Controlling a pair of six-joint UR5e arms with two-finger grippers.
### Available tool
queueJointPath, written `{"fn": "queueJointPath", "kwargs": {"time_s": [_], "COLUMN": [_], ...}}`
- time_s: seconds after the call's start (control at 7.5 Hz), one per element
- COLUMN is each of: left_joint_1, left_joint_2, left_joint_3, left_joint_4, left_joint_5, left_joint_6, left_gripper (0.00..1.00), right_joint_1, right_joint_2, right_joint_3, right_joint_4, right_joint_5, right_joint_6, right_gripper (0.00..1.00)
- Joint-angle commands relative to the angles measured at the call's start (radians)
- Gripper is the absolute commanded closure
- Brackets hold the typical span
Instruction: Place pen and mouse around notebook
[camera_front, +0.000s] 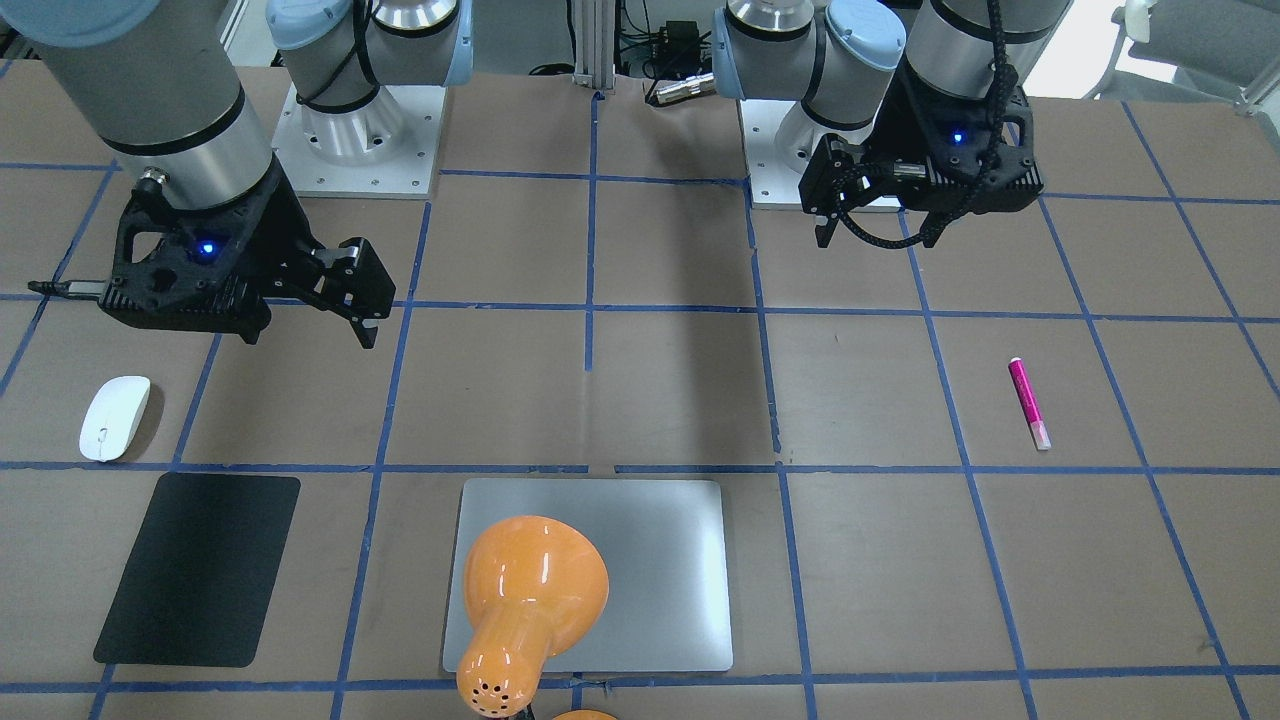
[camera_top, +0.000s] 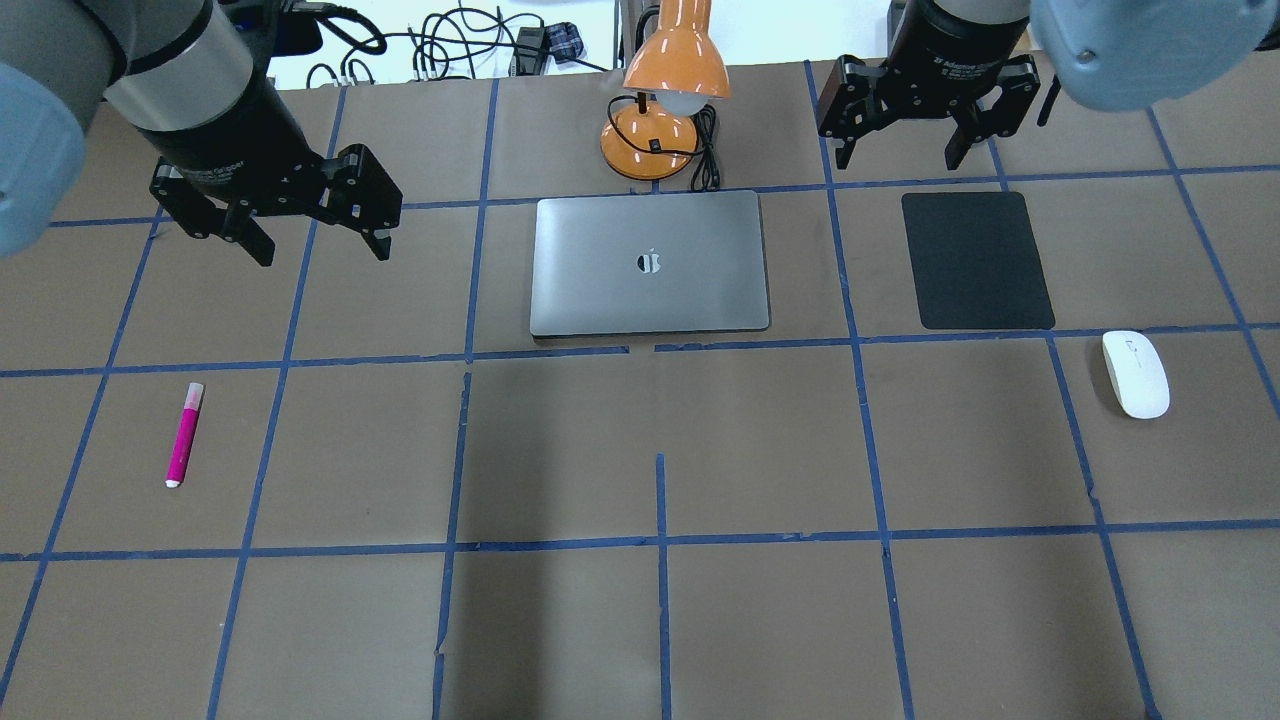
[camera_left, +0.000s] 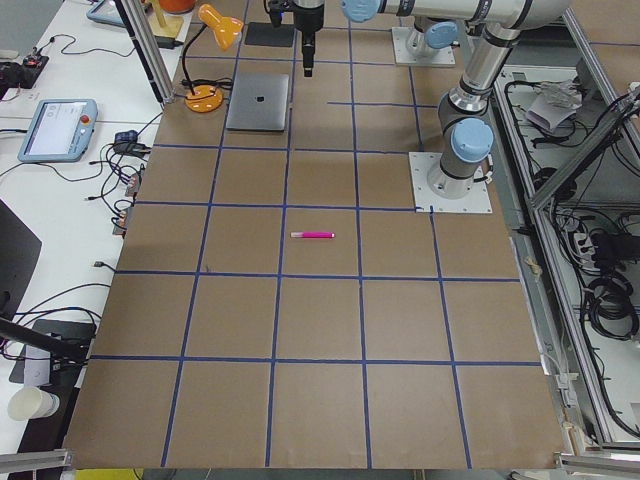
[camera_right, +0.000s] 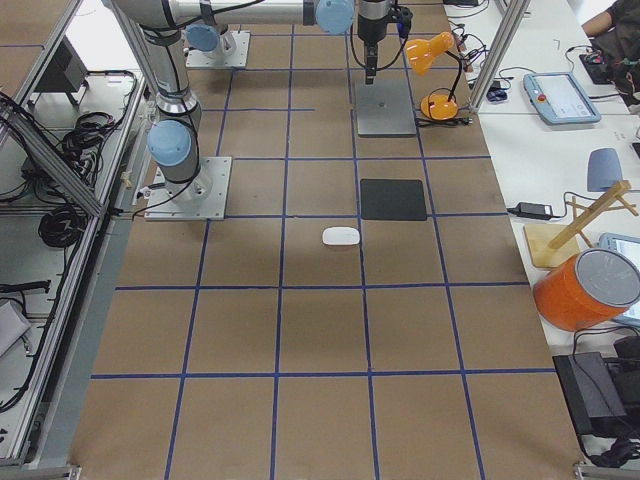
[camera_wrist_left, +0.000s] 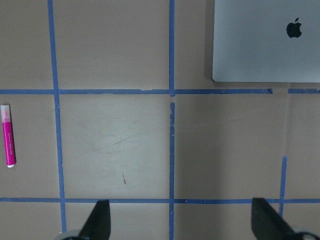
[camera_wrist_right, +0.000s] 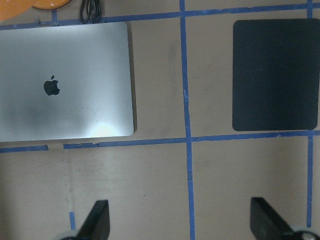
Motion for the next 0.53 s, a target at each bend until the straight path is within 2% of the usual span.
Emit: {"fn": "queueJointPath", "kwargs": {"time_s": [0.0, 0.13, 0.27, 0.4], "left_joint_1": [0.005, 0.036, 0.108, 0.223], "left_joint_2": [0.015, 0.038, 0.043, 0.043], "left_joint_3": [0.002, 0.0, -0.004, -0.041], "left_joint_4": [-0.009, -0.017, -0.025, -0.011], "left_joint_5": [0.012, 0.067, 0.105, 0.098], "left_joint_6": [0.02, 0.053, 0.119, 0.261], "left_gripper": [0.0, 0.0, 0.0, 0.0], "right_joint_1": [-0.009, -0.03, -0.085, -0.183], "right_joint_2": [0.003, 0.003, 0.011, 0.014], "right_joint_3": [-0.003, 0.006, 0.025, 0.066], "right_joint_4": [0.002, -0.002, 0.001, -0.019], "right_joint_5": [-0.002, -0.003, -0.006, 0.01], "right_joint_6": [0.002, -0.013, -0.071, -0.105], "right_gripper": [0.0, 0.0, 0.04, 0.04]}}
